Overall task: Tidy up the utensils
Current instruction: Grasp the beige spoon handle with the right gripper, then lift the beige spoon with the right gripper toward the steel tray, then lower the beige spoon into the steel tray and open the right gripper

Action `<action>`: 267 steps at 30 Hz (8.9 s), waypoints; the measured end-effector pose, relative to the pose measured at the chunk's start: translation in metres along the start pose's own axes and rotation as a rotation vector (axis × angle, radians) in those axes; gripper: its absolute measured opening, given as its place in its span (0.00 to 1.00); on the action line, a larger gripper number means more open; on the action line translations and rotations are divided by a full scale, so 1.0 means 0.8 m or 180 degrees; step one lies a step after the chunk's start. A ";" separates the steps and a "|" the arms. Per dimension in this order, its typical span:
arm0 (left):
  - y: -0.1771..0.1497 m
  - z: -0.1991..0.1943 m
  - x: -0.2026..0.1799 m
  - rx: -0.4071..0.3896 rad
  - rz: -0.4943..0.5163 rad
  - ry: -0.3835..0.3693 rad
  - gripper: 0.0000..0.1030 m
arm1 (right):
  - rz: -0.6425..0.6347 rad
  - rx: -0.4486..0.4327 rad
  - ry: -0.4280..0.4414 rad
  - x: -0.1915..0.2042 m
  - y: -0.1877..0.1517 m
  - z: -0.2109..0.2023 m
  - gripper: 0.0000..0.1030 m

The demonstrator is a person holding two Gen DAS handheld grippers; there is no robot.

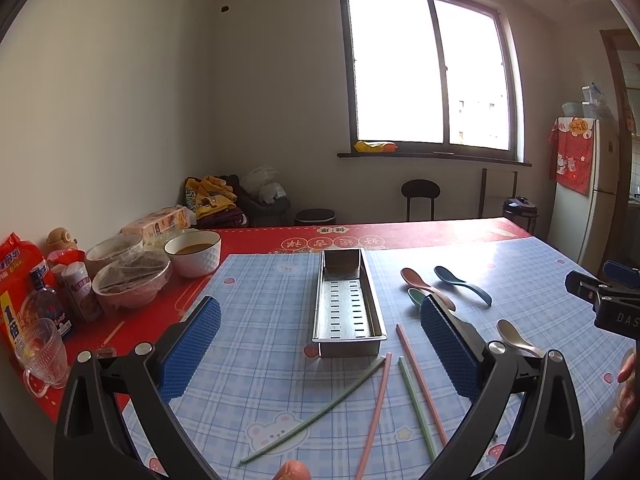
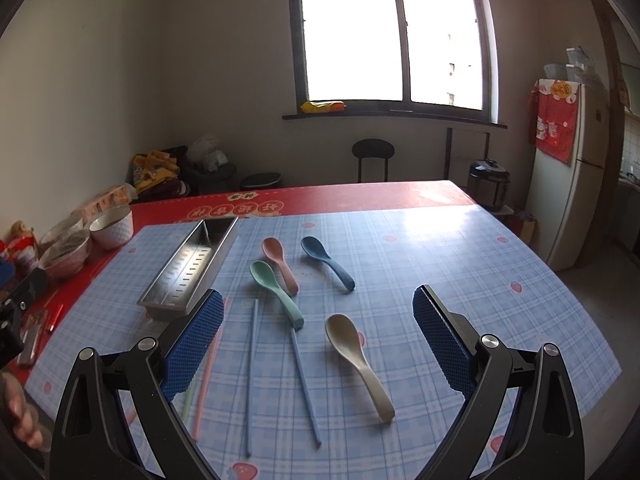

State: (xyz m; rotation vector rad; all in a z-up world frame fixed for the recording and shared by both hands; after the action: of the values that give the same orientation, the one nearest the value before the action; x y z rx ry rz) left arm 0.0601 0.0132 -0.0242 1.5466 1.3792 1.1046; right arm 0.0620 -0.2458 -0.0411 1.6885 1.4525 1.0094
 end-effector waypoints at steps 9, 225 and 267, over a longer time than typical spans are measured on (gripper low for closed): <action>-0.013 0.019 0.013 0.0063 0.0014 0.0035 0.95 | 0.0046 0.0014 0.0055 -0.008 -0.003 0.010 0.90; -0.048 0.267 0.039 0.1222 0.0242 -0.0614 0.67 | 0.0158 0.1174 0.1167 -0.007 -0.047 0.223 0.16; -0.073 0.280 0.131 0.0855 -0.0347 -0.0205 0.91 | -0.0146 0.1771 0.0775 0.250 0.028 0.406 0.15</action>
State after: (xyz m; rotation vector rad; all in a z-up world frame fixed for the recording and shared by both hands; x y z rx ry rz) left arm 0.2567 0.1243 -0.1408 1.6566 1.5977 0.8222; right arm 0.3747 -0.0539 -0.1484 1.9438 2.0656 0.8548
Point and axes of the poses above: each gripper's, at about its wrist camera, not at the fingertips, and z roughly the way its jaws point, x to its left, y to its top, the point moved 6 cm from there along z, roughly the way its jaws point, and after that the axes turned 3 degrees about z, right-handed, at the moved point
